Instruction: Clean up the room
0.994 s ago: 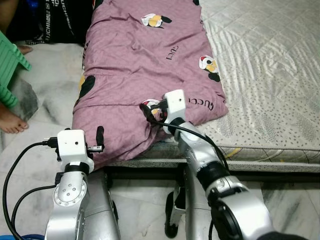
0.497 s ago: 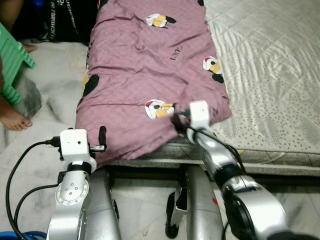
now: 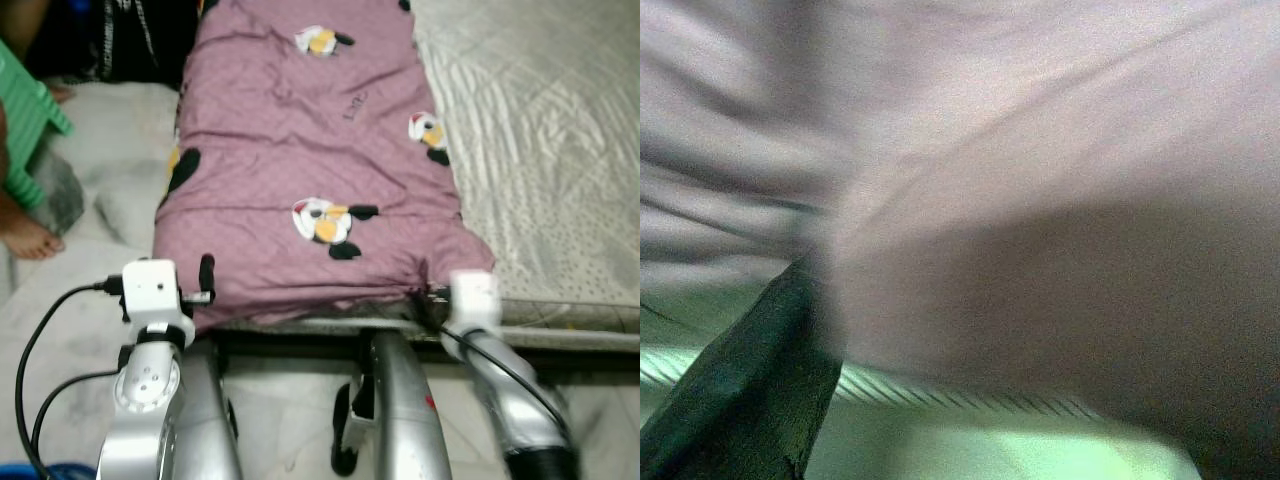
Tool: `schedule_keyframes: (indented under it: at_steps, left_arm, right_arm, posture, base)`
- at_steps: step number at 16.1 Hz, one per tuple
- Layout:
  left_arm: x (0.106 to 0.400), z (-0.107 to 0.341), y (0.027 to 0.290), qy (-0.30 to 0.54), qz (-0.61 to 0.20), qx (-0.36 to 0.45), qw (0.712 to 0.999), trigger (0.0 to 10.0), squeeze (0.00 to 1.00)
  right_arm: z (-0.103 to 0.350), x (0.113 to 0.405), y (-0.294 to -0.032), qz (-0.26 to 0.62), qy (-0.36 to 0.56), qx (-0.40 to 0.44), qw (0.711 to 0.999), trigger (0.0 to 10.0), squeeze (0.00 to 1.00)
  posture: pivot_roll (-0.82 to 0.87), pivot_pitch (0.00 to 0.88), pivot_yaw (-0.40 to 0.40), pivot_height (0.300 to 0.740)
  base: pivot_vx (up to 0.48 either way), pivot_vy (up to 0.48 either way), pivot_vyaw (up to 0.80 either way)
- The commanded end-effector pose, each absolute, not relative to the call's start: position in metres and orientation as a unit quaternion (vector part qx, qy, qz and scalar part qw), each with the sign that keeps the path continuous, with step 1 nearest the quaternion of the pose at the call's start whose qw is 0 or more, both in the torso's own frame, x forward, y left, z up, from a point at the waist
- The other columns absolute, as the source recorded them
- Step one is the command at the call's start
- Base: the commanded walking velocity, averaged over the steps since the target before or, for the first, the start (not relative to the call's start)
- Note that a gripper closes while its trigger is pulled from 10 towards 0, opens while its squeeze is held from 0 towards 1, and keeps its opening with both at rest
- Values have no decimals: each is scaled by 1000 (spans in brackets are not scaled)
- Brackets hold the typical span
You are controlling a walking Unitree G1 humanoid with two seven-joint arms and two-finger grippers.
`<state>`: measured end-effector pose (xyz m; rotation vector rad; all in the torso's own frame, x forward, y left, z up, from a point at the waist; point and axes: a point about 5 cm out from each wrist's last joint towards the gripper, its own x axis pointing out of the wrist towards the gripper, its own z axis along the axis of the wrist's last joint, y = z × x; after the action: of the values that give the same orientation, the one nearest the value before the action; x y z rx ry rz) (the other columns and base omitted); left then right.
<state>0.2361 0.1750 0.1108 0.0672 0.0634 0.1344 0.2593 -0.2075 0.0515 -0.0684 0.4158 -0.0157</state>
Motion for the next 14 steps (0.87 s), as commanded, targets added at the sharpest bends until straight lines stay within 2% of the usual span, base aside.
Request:
schedule_keyframes:
  at_steps: [1,4,5,6,7,9,10,12,14]
  left_arm:
    - [233,106,174,43,64,32,997,10000,0]
    - [237,104,171,44,56,30,997,10000,0]
    - [237,104,171,44,56,30,997,10000,0]
    - [240,105,170,43,52,29,997,10000,0]
    - [242,104,169,43,51,27,997,10000,0]
    - [242,104,169,43,52,26,997,10000,0]
    - [242,103,172,47,61,19,997,10000,0]
    - [243,101,174,52,67,13,996,10000,0]
    - [245,99,173,61,64,-6,996,10000,0]
  right_arm:
    - [57,254,-215,-14,205,-33,978,10000,0]
    - [59,214,-231,0,235,-81,969,10000,0]
    - [59,214,-231,0,235,-81,969,10000,0]
    - [69,210,-250,-42,213,-99,971,10000,0]
    - [86,224,-256,-67,163,-92,980,10000,0]
    - [97,235,-254,-66,134,-75,986,10000,0]
    - [123,254,-248,-50,72,-64,994,10000,0]
    - [155,277,-239,-22,17,-24,999,10000,0]
    - [152,283,-225,22,43,23,999,10000,0]
  posture:
    - [30,266,-120,556]
    - [1,266,-119,556]
    - [1,266,-119,556]
    - [-17,257,-114,556]
    - [-13,254,-114,556]
    - [-10,251,-113,556]
    - [-1,241,-115,556]
    - [0,231,-116,556]
    - [5,225,-116,556]
  base:
    - [0,0,0]
    - [0,0,0]
    - [0,0,0]
    - [0,0,0]
    - [0,0,0]
    - [0,0,0]
    - [0,0,0]
    - [0,0,0]
    - [0,0,0]
